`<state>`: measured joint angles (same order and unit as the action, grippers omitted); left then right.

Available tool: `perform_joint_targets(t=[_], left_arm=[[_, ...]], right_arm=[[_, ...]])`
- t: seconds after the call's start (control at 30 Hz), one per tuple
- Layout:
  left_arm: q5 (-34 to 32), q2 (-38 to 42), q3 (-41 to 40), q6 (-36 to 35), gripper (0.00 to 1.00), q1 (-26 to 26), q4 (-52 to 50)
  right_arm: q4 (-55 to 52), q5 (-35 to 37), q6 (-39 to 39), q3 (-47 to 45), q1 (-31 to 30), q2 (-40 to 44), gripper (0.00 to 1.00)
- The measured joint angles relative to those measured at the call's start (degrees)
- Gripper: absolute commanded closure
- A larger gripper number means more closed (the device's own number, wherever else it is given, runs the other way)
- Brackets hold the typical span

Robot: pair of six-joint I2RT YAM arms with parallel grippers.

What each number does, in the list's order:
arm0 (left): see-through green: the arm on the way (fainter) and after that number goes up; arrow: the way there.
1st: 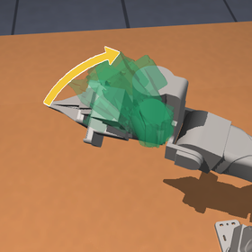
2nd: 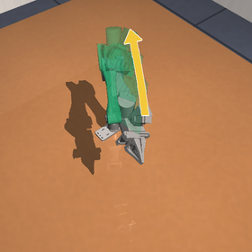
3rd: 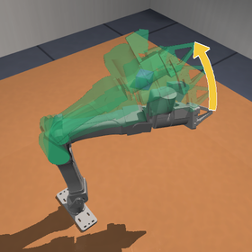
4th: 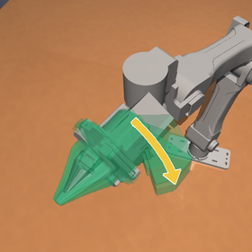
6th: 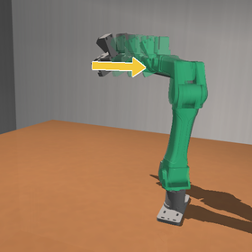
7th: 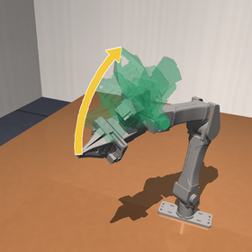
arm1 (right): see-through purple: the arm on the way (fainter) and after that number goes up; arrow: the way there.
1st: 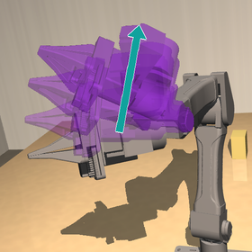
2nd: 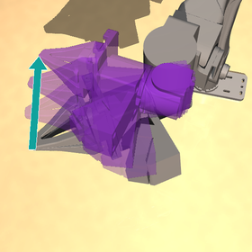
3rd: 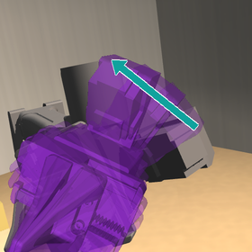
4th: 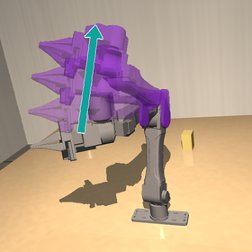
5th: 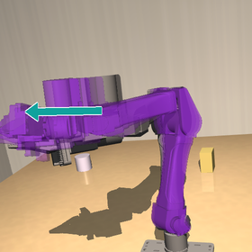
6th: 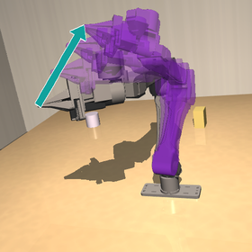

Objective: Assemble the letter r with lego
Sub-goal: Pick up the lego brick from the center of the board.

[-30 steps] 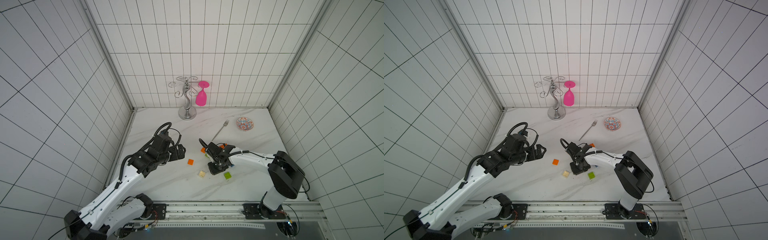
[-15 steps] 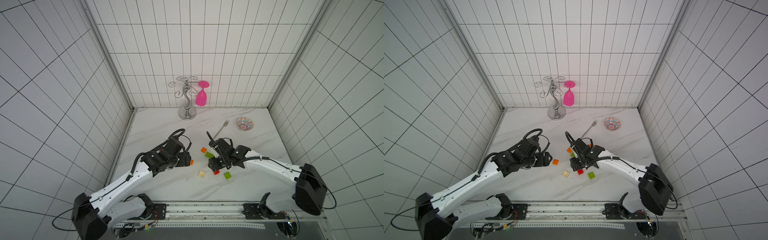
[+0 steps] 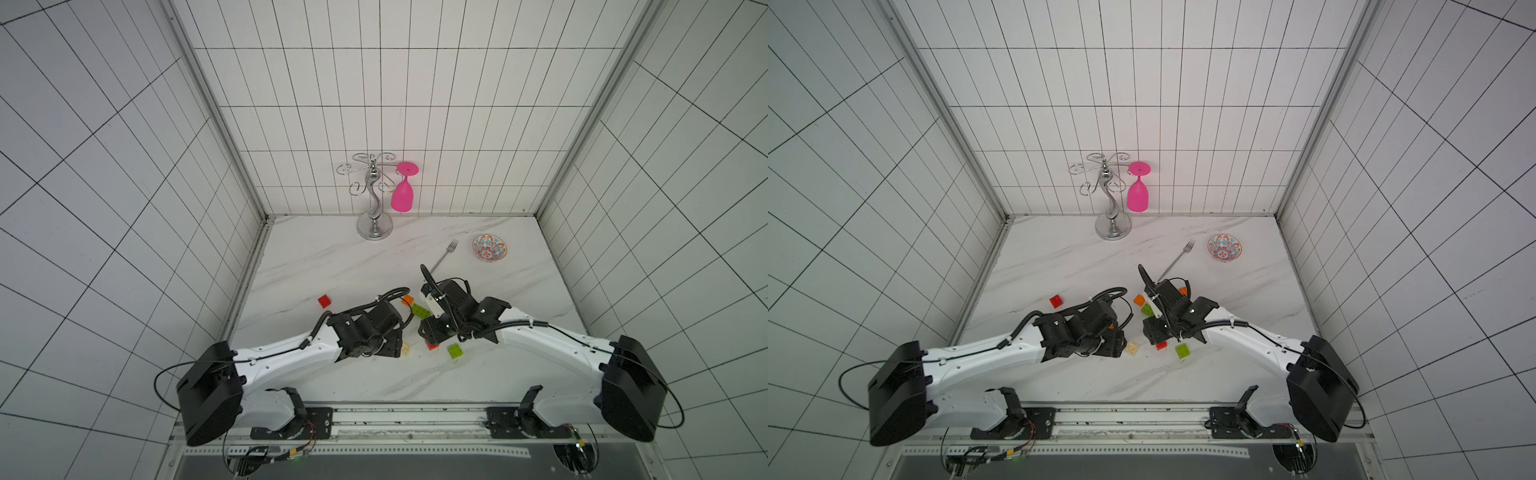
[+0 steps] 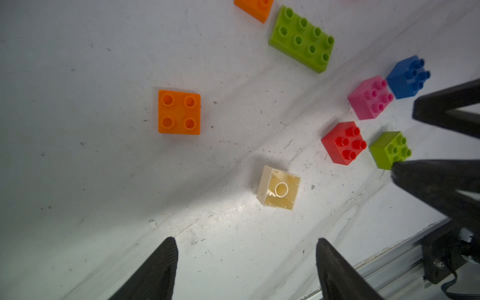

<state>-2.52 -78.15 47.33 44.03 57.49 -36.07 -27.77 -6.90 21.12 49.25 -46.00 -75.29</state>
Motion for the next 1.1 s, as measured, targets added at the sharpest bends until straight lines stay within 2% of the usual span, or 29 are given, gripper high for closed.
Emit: perform_joint_targets(t=[0.1, 0.23, 0.33, 0.47, 0.53, 0.73, 0.97, 1.1], left_arm=[[-1.8, -6.4, 2.9, 0.2, 0.23, 3.0, -0.2], [-4.2, -12.0, 6.9, 0.1, 0.23, 3.6, -1.0], [-5.2, -14.8, 9.6, -0.2, 0.31, 3.6, -1.2], [-5.4, -18.2, 12.2, -1.1, 0.34, 3.7, -1.4], [-5.4, -20.1, 13.0, -1.5, 0.44, 3.7, -1.7], [-5.4, -23.7, 15.1, -2.6, 0.59, 3.9, -3.8], [-5.4, -24.1, 16.5, -3.4, 0.62, 3.9, -4.9], [-5.4, -24.2, 16.5, -3.5, 0.56, 4.0, -5.5]], right_arm=[[0.0, -0.1, 1.8, -3.3, 4.1, 5.8, 0.45], [-0.2, -0.5, 3.1, -5.7, 9.3, 12.0, 0.45], [-0.7, -0.8, 3.4, -6.3, 10.2, 13.6, 0.45], [-1.4, -1.3, 3.5, -7.5, 10.7, 15.0, 0.45], [-1.8, -1.5, 3.7, -8.2, 11.1, 15.8, 0.45], [-2.1, -1.9, 4.0, -8.8, 11.5, 16.6, 0.46], [-2.1, -2.6, 4.0, -8.9, 11.8, 16.7, 0.46], [-2.1, -2.7, 4.0, -9.3, 11.9, 17.2, 0.46]])
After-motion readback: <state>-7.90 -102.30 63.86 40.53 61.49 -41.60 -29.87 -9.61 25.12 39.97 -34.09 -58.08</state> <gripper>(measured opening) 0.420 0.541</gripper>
